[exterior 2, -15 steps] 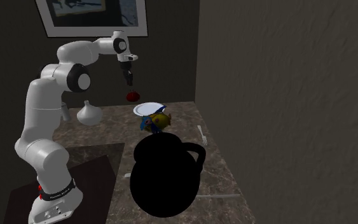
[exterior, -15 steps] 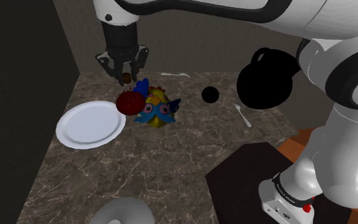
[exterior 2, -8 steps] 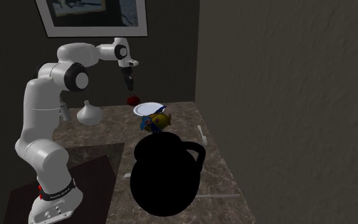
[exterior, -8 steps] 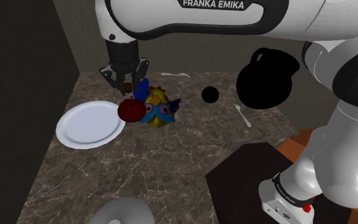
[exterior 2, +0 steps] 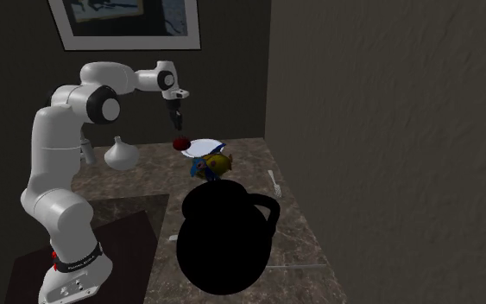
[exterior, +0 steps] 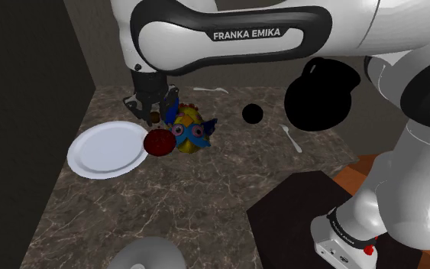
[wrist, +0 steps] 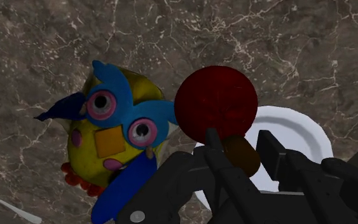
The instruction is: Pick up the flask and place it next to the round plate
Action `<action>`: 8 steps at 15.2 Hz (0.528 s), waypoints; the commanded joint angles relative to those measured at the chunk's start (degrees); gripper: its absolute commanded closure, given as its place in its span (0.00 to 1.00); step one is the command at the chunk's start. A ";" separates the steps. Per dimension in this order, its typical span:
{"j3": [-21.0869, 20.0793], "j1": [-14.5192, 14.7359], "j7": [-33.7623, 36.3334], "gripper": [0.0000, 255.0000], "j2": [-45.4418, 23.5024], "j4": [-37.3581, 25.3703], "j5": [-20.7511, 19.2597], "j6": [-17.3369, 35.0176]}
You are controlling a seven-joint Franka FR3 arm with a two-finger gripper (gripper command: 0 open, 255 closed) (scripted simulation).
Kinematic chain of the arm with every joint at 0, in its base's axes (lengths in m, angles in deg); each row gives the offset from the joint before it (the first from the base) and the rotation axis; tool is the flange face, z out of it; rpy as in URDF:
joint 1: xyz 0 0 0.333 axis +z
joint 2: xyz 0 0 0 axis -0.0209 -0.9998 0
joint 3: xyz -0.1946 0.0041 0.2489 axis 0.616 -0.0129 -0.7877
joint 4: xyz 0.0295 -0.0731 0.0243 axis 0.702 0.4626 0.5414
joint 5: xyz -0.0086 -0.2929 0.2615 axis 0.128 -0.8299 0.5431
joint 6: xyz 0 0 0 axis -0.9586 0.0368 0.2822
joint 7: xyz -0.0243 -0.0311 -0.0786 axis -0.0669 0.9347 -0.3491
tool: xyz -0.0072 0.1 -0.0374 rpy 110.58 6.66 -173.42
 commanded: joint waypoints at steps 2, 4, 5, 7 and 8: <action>0.05 -0.18 0.10 1.00 0.19 2.63 -0.01 2.51; 0.09 -0.23 0.20 1.00 0.10 4.04 -0.07 4.00; 0.11 -0.25 0.25 1.00 0.03 4.71 -0.11 4.74; 0.14 -0.29 0.37 1.00 -0.14 6.01 -0.19 6.20; 0.16 -0.31 0.43 1.00 -0.25 6.63 -0.24 6.92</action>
